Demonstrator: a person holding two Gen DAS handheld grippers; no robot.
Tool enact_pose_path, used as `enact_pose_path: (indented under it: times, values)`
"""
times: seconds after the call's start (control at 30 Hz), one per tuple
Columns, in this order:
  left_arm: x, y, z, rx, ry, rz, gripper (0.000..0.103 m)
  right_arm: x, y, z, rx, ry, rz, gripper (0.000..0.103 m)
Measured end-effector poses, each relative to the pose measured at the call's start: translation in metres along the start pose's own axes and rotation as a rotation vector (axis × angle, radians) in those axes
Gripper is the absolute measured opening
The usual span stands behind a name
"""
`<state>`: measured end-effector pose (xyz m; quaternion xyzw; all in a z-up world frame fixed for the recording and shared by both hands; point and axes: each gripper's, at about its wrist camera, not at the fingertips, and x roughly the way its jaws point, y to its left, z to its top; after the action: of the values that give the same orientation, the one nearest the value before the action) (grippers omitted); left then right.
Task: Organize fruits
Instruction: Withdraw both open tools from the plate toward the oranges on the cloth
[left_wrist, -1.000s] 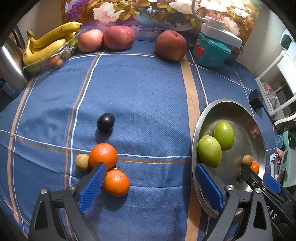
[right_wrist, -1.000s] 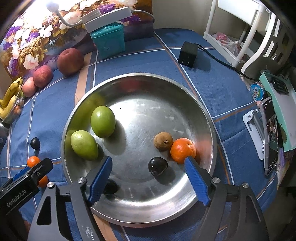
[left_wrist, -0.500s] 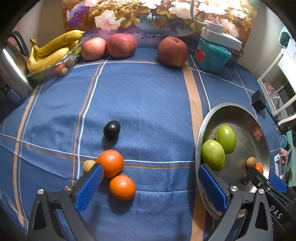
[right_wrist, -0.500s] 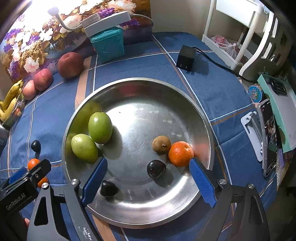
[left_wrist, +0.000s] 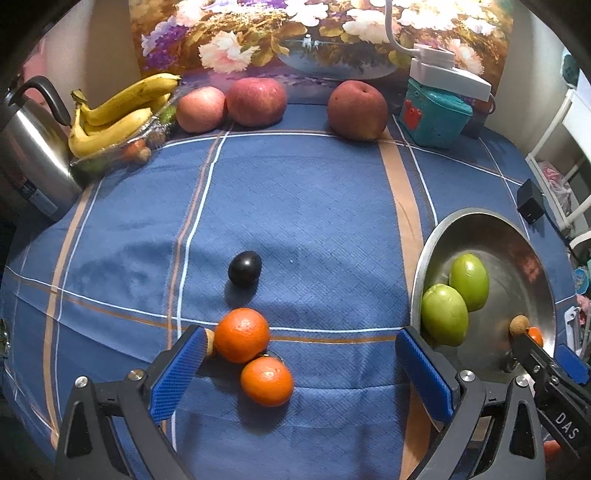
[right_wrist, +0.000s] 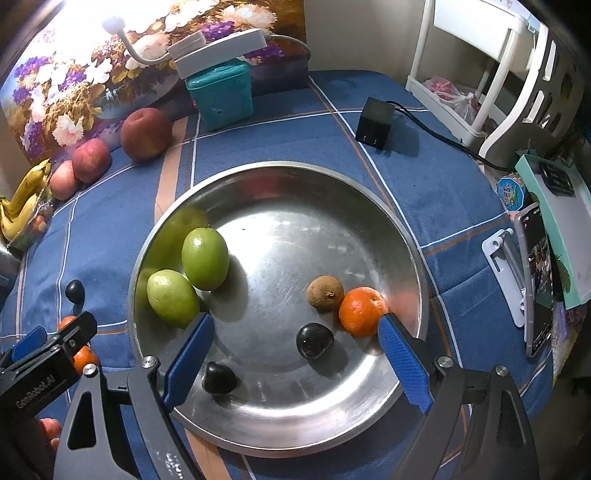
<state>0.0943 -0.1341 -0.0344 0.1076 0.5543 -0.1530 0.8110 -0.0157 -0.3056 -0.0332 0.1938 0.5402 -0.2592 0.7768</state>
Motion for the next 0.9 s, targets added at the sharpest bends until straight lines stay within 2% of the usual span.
enact_pose_path:
  times: [0.2, 0.4, 0.57, 0.67, 0.8, 0.9]
  values:
    - [-0.006, 0.004, 0.0, 0.004, -0.037, 0.068, 0.103, -0.001, -0.001, -0.001, 0.003, -0.014, 0.011, 0.091]
    - [-0.013, 0.019, -0.004, -0.036, -0.06, 0.071, 0.103, -0.002, 0.006, 0.0, -0.026, -0.026, 0.022, 0.091]
    - [-0.021, 0.036, -0.009, -0.069, -0.083, 0.151, 0.103, 0.0, 0.016, -0.002, -0.046, -0.02, 0.045, 0.091]
    - [-0.023, 0.047, -0.011, -0.089, -0.076, 0.154, 0.103, -0.001, 0.024, -0.005, -0.075, -0.034, 0.046, 0.091]
    - [-0.027, 0.062, -0.016, -0.083, -0.06, 0.206, 0.103, -0.001, 0.038, -0.009, -0.113, -0.035, 0.052, 0.091]
    - [-0.028, 0.074, -0.02, -0.08, -0.053, 0.218, 0.103, -0.003, 0.051, -0.013, -0.145, -0.045, 0.067, 0.091]
